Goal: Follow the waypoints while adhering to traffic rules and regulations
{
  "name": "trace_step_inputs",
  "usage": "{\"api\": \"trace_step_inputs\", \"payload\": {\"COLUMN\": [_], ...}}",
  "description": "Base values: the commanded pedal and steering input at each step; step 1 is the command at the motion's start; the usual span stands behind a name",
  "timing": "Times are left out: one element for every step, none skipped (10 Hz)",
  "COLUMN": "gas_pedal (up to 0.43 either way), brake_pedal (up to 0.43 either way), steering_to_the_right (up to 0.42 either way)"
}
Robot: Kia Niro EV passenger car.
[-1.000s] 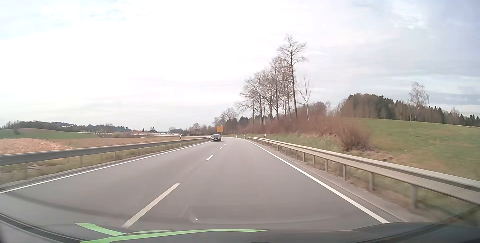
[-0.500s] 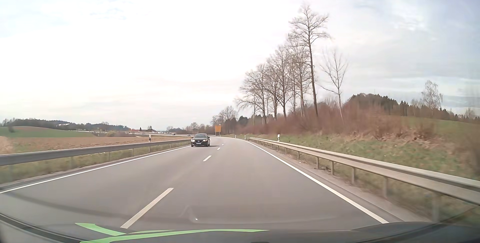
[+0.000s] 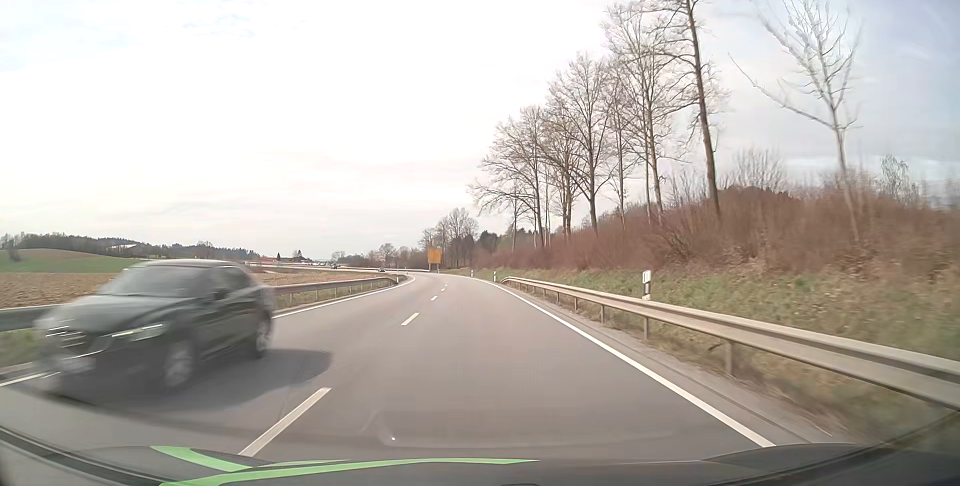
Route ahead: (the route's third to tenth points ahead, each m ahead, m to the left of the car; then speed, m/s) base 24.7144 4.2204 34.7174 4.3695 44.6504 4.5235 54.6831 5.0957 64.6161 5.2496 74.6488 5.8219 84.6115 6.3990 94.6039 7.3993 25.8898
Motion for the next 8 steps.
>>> {"api": "trace_step_inputs", "payload": {"gas_pedal": [0.268, 0.268, 0.268, 0.26, 0.26, 0.26, 0.26, 0.26], "brake_pedal": [0.0, 0.0, 0.0, 0.0, 0.0, 0.0, 0.0, 0.0], "steering_to_the_right": [-0.006, -0.005, -0.005, -0.004, -0.003, -0.003, -0.003, -0.002]}}
